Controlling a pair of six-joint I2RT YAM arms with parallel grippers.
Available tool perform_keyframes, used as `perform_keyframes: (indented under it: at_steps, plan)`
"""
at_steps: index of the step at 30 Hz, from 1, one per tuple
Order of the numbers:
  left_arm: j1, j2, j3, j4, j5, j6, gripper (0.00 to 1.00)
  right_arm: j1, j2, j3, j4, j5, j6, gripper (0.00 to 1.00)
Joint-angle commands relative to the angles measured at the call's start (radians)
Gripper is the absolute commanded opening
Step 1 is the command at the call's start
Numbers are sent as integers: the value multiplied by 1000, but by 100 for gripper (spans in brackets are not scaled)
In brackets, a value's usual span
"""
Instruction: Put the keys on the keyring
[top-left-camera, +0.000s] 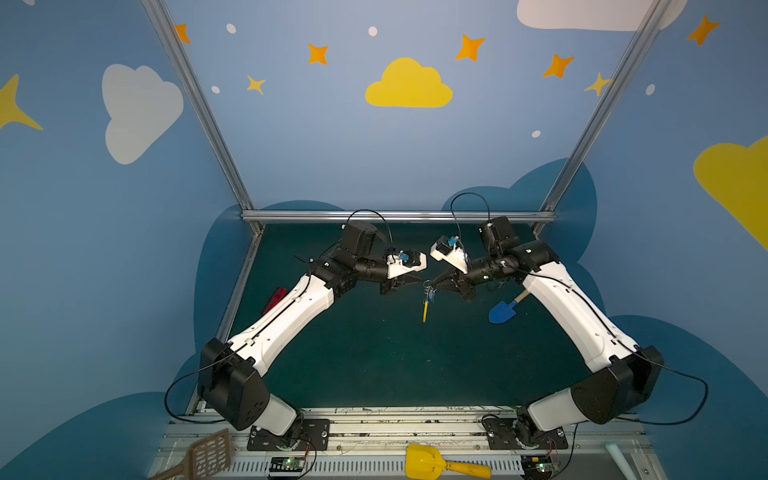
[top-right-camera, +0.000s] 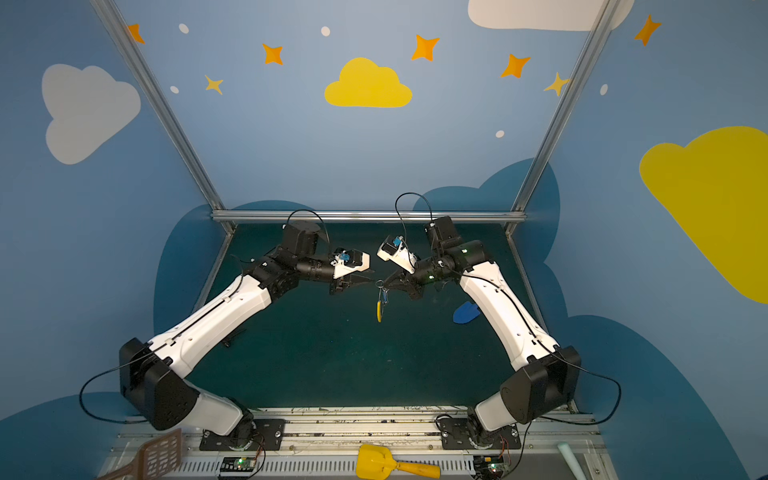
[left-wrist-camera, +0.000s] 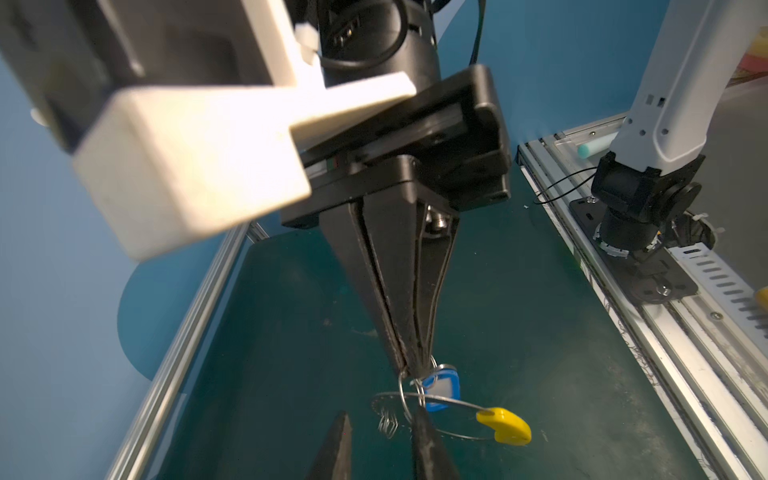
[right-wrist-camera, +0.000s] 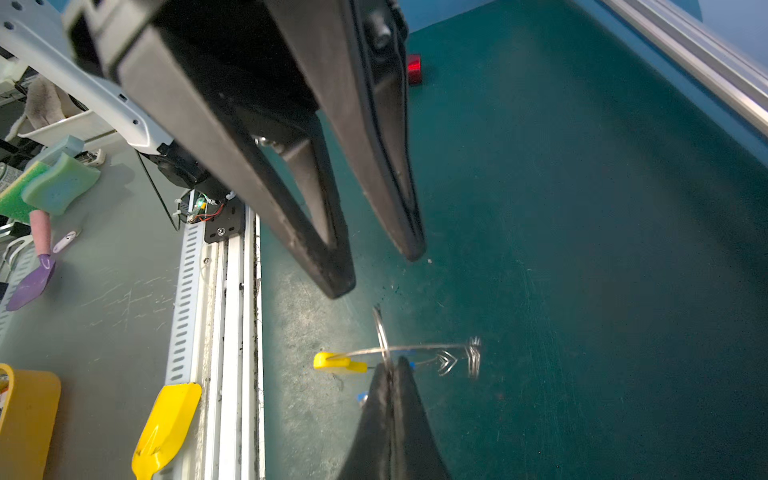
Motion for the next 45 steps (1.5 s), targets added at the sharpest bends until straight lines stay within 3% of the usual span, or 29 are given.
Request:
perform_keyframes:
  at_steps: [1,12,22,26,31,36,45]
  plan:
    - [-7,16,23,-66,23,-1,27,13,0,42,-52,42,-9,0]
    - [-30,63,53,-67,39,-55,27,40,6,68,-79,84,-12,0]
    - [-35,78,58,-74,40,-62,16,47,-1,69,-58,80,-5,0]
    - [-37,86,67,-83,51,-62,4,46,-4,61,-35,69,14,0]
    - [-35,83,67,-63,70,-68,4,36,-29,5,27,77,41,0]
    - [-24,68,44,26,106,-125,4,-7,-72,-94,109,53,78,18]
    - [-9,53,-7,168,140,-220,4,-67,-130,-191,246,-71,145,21]
